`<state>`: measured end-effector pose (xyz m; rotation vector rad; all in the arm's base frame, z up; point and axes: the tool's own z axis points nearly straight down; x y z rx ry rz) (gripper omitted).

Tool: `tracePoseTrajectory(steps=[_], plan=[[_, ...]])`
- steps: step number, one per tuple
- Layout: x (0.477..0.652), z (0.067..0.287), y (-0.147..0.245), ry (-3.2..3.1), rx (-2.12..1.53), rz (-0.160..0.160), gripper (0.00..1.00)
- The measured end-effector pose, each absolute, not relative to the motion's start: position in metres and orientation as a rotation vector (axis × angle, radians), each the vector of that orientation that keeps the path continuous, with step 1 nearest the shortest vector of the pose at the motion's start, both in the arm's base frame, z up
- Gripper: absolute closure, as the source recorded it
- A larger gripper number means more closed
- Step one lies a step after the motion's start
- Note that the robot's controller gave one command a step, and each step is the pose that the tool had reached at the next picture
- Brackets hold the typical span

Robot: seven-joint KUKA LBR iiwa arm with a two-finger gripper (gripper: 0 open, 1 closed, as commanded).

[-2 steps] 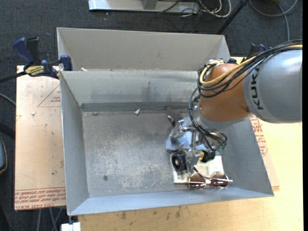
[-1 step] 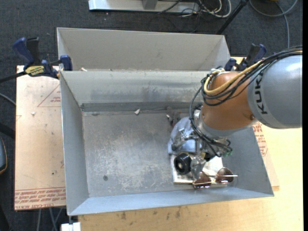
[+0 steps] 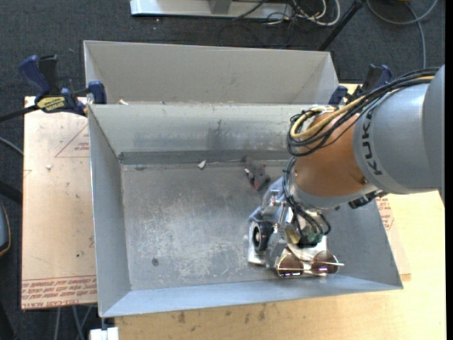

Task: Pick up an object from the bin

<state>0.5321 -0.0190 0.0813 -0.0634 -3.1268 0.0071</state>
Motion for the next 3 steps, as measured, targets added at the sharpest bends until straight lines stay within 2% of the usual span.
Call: tracePoseTrajectory(steps=[1, 2, 3], plan=[[0.532, 0.081, -0.019, -3.128, -0.063, 0.007, 1.00], [0.560, 0.080, -0.017, -3.104, 0.006, 0.003, 1.00], [0.566, 0.082, -0.012, -3.139, 0.005, 0.007, 1.00]])
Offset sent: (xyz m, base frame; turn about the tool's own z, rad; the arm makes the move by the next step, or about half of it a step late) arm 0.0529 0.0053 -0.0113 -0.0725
